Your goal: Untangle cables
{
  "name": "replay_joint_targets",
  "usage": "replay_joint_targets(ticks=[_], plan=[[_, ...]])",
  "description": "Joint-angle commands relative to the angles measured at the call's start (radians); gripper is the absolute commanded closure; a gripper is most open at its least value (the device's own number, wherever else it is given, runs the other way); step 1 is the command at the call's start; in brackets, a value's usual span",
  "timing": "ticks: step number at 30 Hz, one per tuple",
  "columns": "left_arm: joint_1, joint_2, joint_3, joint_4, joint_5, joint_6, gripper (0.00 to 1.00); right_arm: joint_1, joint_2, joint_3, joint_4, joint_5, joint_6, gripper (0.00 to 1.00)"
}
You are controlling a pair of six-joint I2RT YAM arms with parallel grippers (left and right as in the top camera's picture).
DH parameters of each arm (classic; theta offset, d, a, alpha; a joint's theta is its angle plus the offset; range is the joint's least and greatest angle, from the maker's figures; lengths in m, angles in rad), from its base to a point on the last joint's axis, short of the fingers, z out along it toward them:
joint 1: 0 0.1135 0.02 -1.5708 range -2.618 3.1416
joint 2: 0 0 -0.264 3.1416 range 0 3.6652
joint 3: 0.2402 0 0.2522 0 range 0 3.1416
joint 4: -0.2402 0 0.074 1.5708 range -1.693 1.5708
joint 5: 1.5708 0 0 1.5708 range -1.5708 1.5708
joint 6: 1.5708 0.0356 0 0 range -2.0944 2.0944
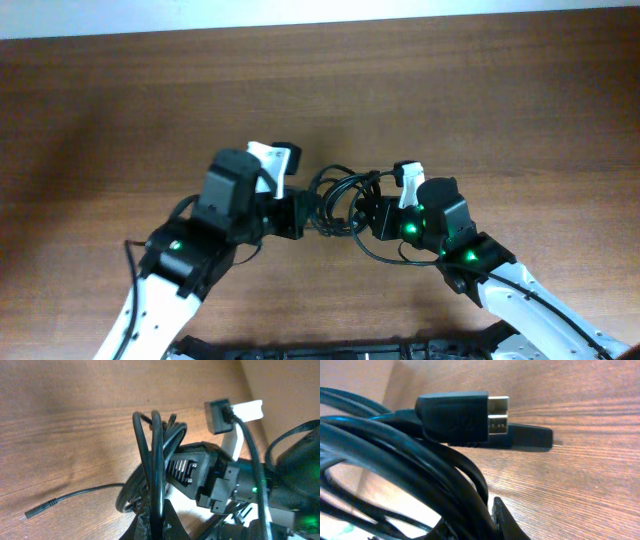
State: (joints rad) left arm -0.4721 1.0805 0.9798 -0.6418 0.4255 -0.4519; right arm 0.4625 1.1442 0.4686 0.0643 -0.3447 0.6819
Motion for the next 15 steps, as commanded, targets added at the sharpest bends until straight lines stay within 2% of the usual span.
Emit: replay_joint_targets(ticks=[1, 3, 5, 6, 8, 9, 11, 15], plan=[[0.05, -0.086, 0.022, 0.005, -0.002, 0.04, 1.0, -0.011, 0.009, -0.006, -0.03, 0.11, 0.003, 0.86], [0.056, -0.082, 0.022, -0.052, -0.124, 0.091, 1.0, -0.011, 0.009, -0.006, -0.047, 0.11, 0.003, 0.86], [0.056, -0.08, 0.022, -0.1, -0.174, 0.092, 1.0, -0.011, 0.009, -0.006, -0.061, 0.111, 0.003, 0.87], [0.056, -0.08, 0.022, -0.132, -0.255, 0.119, 1.0, -0.011, 0.009, -0.006, -0.061, 0.111, 0.003, 0.87], [0.056, -0.08, 0.022, -0.224, -0.558, 0.124, 1.0, -0.011, 0.009, -0.006, -0.061, 0.111, 0.003, 0.87], [0.056, -0.08, 0.022, -0.283, -0.716, 0.055, 1.0, -0.011, 0.009, -0.006, -0.061, 0.112, 0.003, 0.87], [0.056, -0.08, 0.022, -0.369, -0.874, -0.16, 1.0, -0.011, 0.009, -0.006, -0.061, 0.114, 0.003, 0.87], [0.056, -0.08, 0.022, -0.381, -0.962, -0.27, 1.0, -0.011, 0.009, -0.006, -0.061, 0.114, 0.003, 0.87]])
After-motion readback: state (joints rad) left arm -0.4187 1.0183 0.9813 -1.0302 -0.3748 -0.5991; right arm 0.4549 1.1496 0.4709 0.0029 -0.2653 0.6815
